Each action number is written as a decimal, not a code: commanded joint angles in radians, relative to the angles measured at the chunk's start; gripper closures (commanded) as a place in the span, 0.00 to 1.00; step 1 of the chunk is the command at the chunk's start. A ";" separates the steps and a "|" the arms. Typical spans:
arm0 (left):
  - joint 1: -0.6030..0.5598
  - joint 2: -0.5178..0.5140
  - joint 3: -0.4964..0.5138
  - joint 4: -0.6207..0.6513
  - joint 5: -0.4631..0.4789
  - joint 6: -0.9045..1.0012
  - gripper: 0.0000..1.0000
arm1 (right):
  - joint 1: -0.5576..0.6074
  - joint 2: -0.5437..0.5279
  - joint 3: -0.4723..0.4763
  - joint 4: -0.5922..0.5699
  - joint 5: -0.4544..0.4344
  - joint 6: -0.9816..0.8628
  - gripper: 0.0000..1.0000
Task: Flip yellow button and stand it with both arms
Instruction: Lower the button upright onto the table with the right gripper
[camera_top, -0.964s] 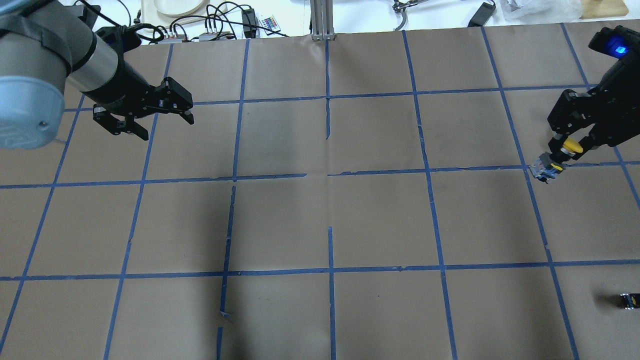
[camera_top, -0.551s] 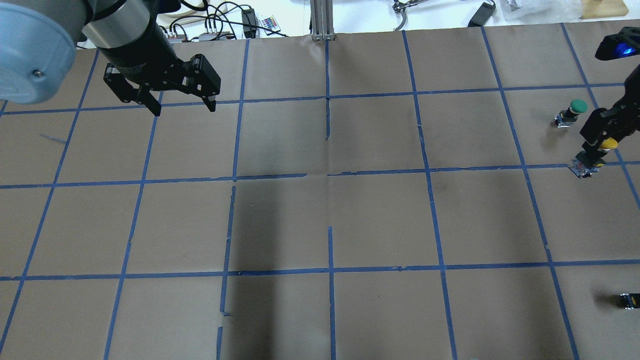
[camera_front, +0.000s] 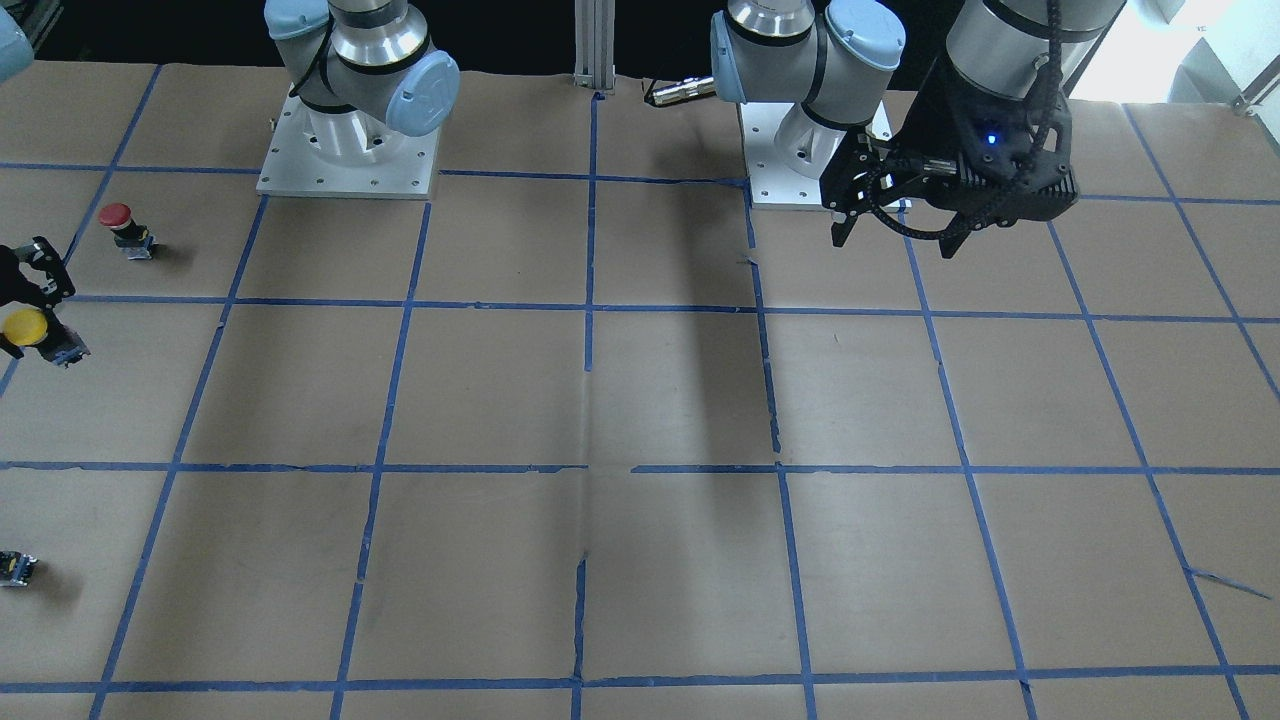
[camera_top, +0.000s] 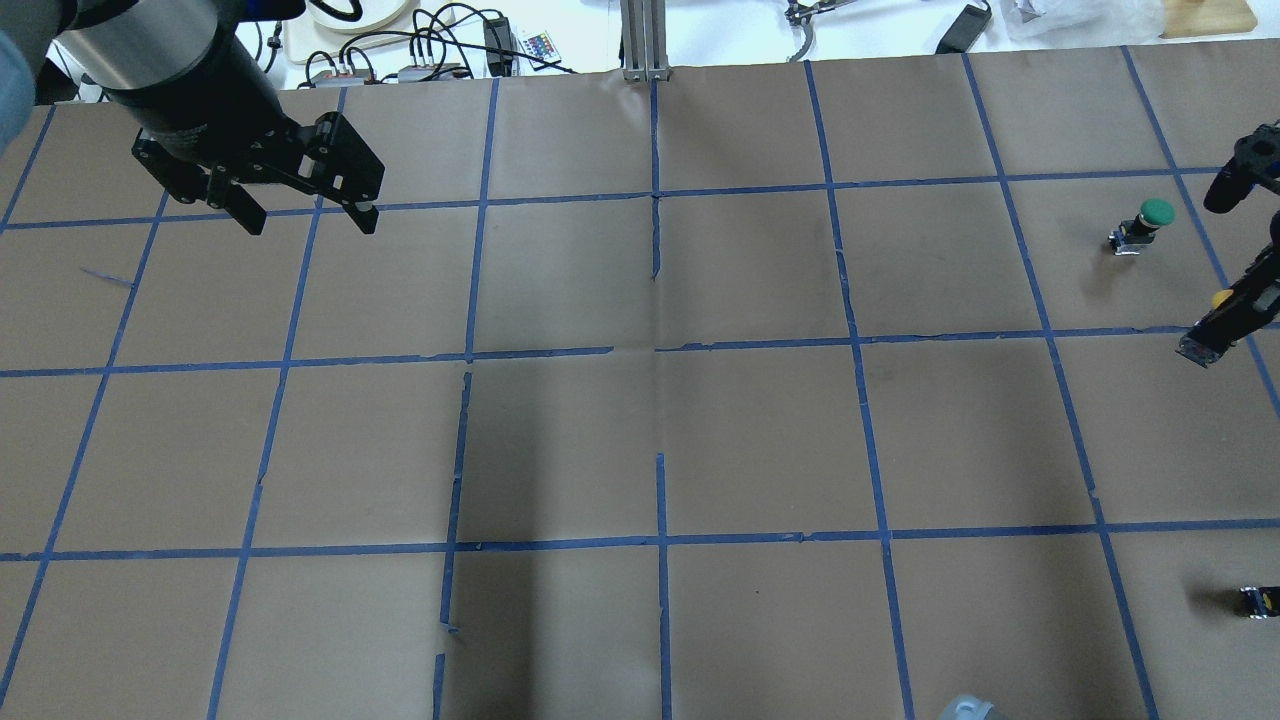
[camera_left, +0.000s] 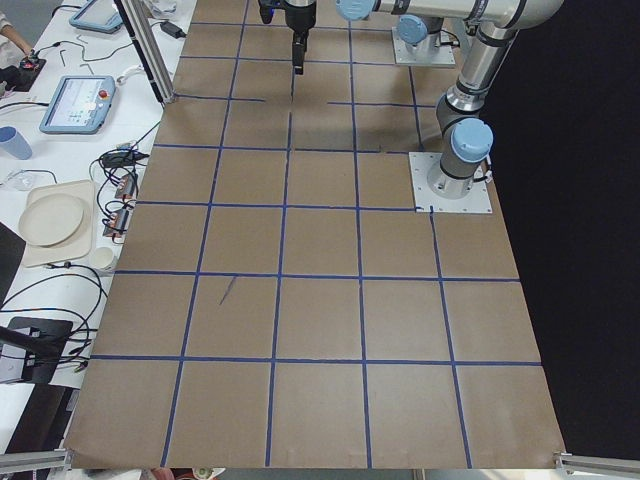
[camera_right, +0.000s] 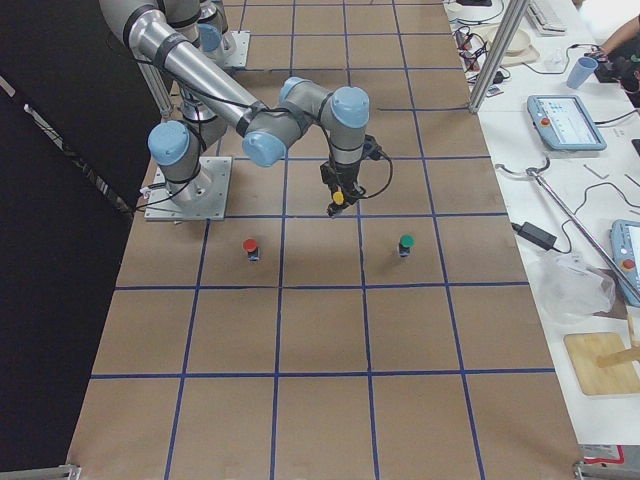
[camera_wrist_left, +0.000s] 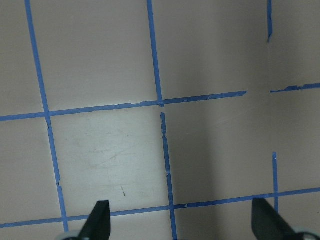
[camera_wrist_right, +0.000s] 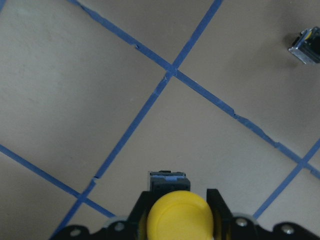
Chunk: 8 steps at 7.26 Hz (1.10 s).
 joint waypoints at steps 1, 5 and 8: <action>0.010 0.004 -0.028 -0.004 0.018 -0.020 0.01 | -0.063 0.034 0.023 -0.049 0.123 -0.297 0.95; -0.001 -0.022 -0.012 -0.010 0.025 -0.064 0.01 | -0.075 0.158 0.024 -0.172 0.125 -0.480 0.92; -0.001 -0.022 -0.019 -0.019 0.032 -0.063 0.00 | -0.126 0.209 0.026 -0.184 0.134 -0.512 0.87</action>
